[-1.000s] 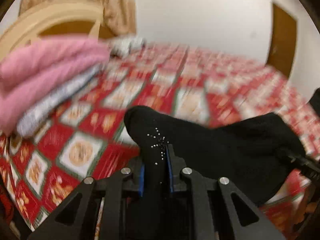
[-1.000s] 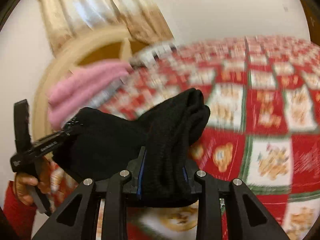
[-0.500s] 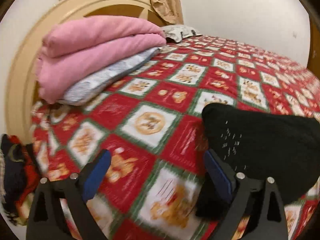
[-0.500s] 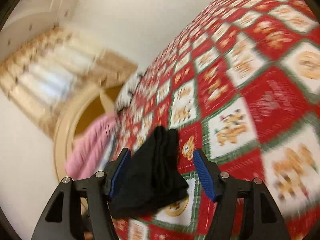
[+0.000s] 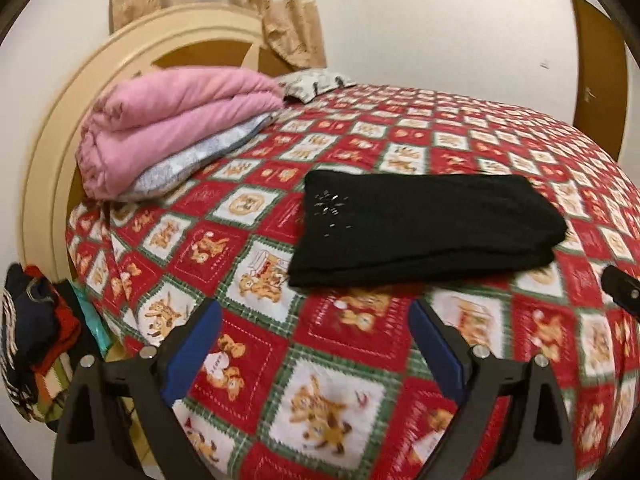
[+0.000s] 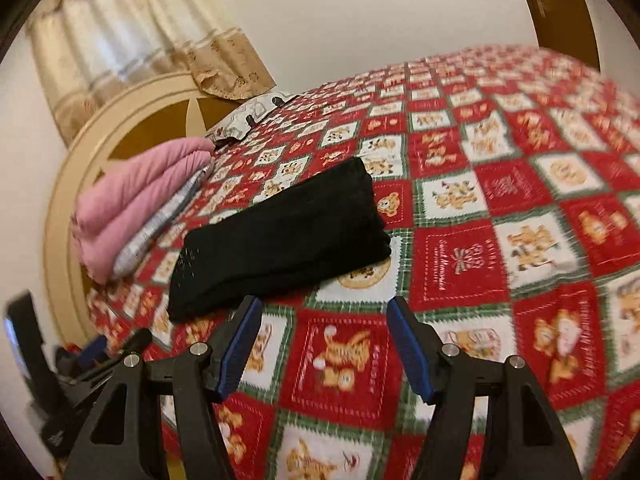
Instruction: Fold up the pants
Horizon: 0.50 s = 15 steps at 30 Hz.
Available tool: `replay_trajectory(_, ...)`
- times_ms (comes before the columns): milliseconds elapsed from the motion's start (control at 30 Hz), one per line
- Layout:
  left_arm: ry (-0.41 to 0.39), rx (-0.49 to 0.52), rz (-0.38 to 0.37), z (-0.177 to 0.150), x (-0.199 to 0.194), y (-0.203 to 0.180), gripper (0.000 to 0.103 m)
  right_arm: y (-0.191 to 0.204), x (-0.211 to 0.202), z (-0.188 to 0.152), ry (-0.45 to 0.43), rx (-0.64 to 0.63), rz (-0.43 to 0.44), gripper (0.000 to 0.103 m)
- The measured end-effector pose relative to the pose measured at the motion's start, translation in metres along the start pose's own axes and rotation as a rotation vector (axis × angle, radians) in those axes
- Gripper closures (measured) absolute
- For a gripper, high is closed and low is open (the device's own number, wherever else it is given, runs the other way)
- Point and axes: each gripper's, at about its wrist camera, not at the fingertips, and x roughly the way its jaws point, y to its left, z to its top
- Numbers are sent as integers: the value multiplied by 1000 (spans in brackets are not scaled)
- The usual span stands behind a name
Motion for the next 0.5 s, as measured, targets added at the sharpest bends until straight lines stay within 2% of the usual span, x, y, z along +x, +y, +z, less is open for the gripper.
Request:
replay_trajectory(100, -43, 9, -3, -3, -23, -6, 6, 10, -19, -3, -28, -28, 7, 36)
replay_trajectory(200, -49, -12, -27, -5, -35, -5, 2, 24, -42, -4, -95, -65, 11, 36)
replay_trajectory(333, -58, -15, -39, -11, -44, -7, 2, 40, -65, -5, -165, -122, -1, 36)
replay_trajectory(500, -84, -31, -55, -15, -56, -7, 2, 49, -78, -9, -199, -130, -4, 35)
